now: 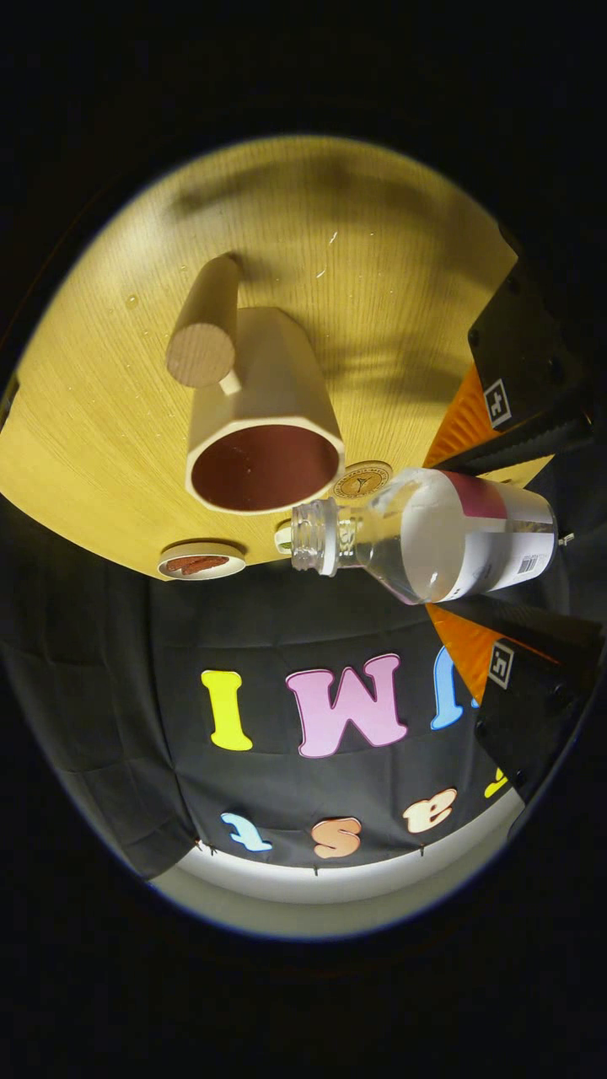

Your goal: Take the bottle from table, then pour the juice into the cup, finally place the bottle on the coaster

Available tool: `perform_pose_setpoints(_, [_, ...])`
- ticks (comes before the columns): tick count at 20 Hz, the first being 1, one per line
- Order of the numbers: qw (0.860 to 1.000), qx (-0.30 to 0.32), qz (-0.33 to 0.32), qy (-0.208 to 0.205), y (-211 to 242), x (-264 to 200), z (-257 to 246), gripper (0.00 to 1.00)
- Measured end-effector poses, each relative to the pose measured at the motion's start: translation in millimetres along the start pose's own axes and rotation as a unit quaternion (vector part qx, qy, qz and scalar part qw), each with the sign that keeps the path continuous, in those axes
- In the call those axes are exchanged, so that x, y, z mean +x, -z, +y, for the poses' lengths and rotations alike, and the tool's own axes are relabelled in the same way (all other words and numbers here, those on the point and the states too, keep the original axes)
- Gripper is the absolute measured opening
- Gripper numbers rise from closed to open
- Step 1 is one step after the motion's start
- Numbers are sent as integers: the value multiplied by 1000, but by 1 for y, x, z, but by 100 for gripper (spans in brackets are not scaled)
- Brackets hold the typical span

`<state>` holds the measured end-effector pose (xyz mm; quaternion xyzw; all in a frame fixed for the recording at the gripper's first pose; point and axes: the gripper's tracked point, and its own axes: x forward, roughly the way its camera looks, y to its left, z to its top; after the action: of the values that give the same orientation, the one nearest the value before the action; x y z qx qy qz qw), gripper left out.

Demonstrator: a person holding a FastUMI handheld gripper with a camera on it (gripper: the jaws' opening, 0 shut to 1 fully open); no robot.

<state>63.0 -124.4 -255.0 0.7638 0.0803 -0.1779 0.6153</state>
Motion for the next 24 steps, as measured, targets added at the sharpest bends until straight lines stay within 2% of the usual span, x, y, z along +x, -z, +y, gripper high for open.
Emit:
perform_pose_setpoints(19, [998, 65, -13, -7, -4, 2, 15, 76])
perform_pose_setpoints(24, [995, 102, -13, -10, -3, 1, 17, 76])
